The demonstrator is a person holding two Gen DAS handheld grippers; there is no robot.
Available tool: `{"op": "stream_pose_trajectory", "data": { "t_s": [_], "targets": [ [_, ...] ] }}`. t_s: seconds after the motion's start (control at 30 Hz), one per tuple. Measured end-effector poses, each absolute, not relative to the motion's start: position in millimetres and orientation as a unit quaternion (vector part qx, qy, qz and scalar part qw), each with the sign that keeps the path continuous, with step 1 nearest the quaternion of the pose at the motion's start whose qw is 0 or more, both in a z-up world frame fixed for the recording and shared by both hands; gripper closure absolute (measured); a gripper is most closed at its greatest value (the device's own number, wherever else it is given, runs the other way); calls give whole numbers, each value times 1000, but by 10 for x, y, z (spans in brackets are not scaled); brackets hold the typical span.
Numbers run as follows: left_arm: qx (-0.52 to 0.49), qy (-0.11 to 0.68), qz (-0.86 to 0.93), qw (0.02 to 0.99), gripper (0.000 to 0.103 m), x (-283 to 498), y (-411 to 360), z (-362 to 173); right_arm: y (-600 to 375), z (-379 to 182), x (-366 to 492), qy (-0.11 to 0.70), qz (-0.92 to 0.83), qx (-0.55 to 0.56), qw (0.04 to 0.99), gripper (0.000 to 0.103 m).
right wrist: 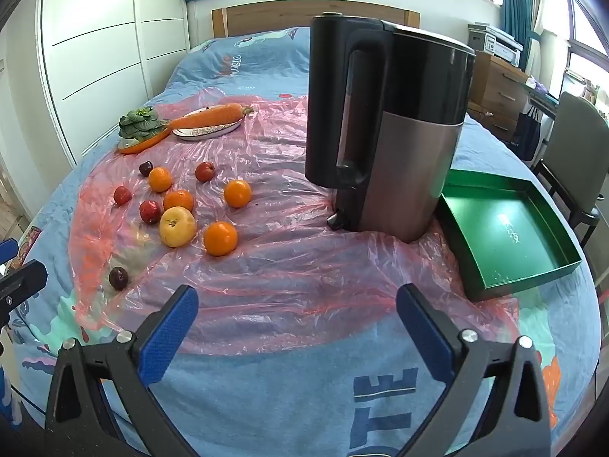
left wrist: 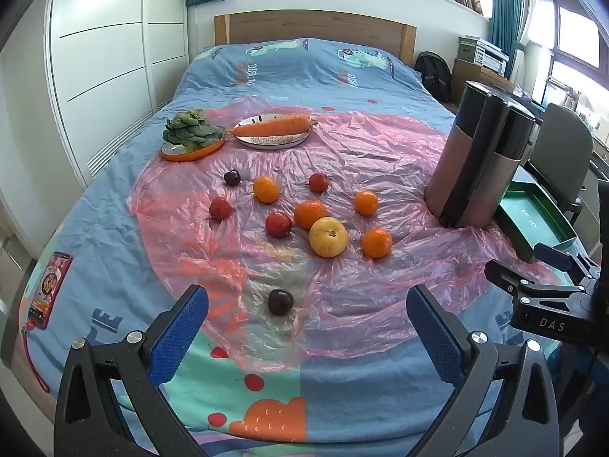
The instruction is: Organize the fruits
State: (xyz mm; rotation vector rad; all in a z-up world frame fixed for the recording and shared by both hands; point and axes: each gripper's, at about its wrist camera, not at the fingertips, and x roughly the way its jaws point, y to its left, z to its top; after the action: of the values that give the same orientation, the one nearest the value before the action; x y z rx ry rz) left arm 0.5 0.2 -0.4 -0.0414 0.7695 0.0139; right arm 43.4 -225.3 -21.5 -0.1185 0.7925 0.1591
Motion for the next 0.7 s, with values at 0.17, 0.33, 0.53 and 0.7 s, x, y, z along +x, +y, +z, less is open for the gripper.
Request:
{"op": "stream_pose_trajectory", "data": {
  "t_s": [0.17,0.33,0.53,0.7],
  "targets": [
    [-25,376,5,926,1,-10,-25,-5,-2256,-222,434,386,77,-57,917,0],
    [-29,373,5,928,1,-9,-69,-72,-2267,-241,447,387,78,-56,917,0],
    [-31,375,3,926,1,8,-35,-111,-2266,-253,455,388,77,-57,916,0],
    [-25,376,1,926,1,9,-43,-137,-2269,-260,458,389,78,-56,916,0]
  ]
}}
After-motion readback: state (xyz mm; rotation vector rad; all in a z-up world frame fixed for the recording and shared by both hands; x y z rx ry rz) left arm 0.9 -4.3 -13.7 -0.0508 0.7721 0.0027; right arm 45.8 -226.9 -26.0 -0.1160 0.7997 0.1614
